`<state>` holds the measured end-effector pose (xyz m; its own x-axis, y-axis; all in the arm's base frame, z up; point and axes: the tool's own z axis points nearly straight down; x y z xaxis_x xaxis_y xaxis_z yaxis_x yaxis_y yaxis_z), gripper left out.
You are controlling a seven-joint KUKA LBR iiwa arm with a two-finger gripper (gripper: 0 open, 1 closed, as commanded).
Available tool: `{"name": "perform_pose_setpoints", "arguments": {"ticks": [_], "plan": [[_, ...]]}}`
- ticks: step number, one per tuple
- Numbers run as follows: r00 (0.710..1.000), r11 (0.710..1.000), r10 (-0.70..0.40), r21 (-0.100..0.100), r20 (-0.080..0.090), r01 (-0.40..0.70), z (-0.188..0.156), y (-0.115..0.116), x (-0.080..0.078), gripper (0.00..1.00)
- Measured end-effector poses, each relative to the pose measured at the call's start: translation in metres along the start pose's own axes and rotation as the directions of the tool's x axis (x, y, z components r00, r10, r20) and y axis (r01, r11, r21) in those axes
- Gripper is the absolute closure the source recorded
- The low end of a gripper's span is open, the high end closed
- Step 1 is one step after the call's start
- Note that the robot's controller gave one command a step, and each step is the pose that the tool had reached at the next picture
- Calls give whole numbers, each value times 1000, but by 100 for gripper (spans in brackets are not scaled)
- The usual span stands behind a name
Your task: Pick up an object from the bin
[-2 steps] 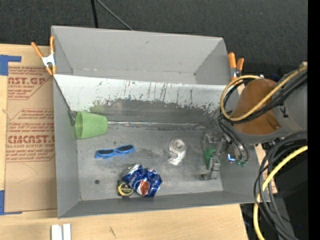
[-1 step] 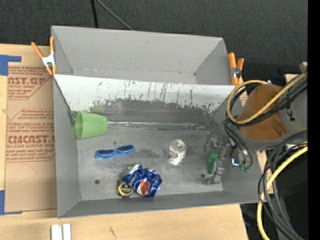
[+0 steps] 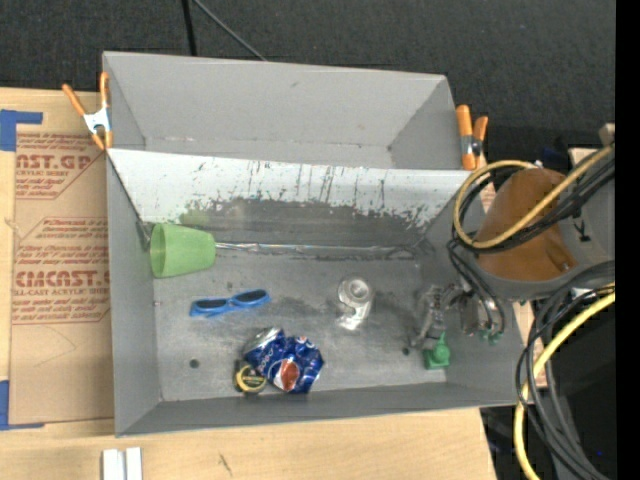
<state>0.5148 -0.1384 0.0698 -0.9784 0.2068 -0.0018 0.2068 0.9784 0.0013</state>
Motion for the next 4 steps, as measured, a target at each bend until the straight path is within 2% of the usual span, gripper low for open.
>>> {"name": "perform_pose_setpoints", "arguments": {"ticks": [1, 2, 3, 4], "plan": [[1000, 1000, 0, 1, -1, 0, 0, 0, 0, 0], [1000, 1000, 0, 1, -1, 0, 0, 0, 0, 100], [1000, 1000, 0, 1, -1, 0, 0, 0, 0, 0], [1000, 1000, 0, 1, -1, 0, 0, -1, 0, 100]]}}
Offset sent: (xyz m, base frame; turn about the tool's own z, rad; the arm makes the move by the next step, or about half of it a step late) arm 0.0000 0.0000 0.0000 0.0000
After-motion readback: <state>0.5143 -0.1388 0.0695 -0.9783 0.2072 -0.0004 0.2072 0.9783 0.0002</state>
